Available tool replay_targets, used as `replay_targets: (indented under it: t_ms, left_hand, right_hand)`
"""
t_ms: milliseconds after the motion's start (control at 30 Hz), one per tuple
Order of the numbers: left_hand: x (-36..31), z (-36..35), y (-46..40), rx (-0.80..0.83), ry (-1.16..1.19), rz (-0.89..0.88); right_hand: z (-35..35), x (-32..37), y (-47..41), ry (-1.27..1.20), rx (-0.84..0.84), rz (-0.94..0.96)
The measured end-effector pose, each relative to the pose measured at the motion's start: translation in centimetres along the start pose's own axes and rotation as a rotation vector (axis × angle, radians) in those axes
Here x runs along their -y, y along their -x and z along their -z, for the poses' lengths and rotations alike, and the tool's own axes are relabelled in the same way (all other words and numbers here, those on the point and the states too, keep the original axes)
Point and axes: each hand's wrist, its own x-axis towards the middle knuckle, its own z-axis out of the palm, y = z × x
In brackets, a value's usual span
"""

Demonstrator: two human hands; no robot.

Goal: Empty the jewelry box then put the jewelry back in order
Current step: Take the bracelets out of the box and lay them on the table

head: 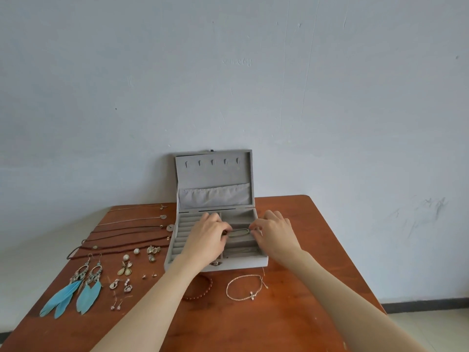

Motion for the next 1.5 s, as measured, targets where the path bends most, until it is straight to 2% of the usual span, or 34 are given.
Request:
replay_targets:
  t_ms: [200, 433, 633, 800, 933, 1100, 1200, 1333, 1500]
  left_hand:
    - [0.4, -1.3, -2.5, 0.063, -0.073, 0.003]
    - [1.0, -2.3, -2.9, 0.118, -0.059, -0.039]
    - [0.2, -0.5, -1.9, 0.066, 0.424, 0.093]
    - [-1.0, 2.7, 0.0, 0.026, 0.697, 0.164]
    - [-1.4, 5.1, 3.0, 0.107, 0.896, 0.241]
    - [-1.1, 6.4, 8.3, 0.275, 1.123, 0.340]
    - [-1.0, 6.6, 11.4, 0.316, 1.099, 0.391]
    - [-0.5, 7.0, 14.4, 0.230, 0.870, 0.446]
    - [0.7, 7.3, 16.8, 0.142, 0.642, 0.418]
  right_hand:
    - [-1.3, -0.4, -2.0, 0.074, 0.078, 0.056]
    - [-2.0, -0.5, -2.5, 0.013, 0.113, 0.042]
    - [-1.1, 0.2, -2.1, -0.232, 0.091, -0.068]
    - [2.1, 2.2, -0.2, -0.680, 0.124, -0.166]
    - [4.0, 3.6, 2.5, -0.944, 0.133, -0.269]
    - [4.1, 6.1, 6.4, -1.077, 0.177, -0.338]
    - [3.6, 7.7, 8.3, -1.079, 0.240, -0.358]
    - [2.5, 9.8, 10.4, -1.050, 0.328, -0.349]
    - [0.7, 12.1, 11.3, -0.743, 0.265, -0.296]
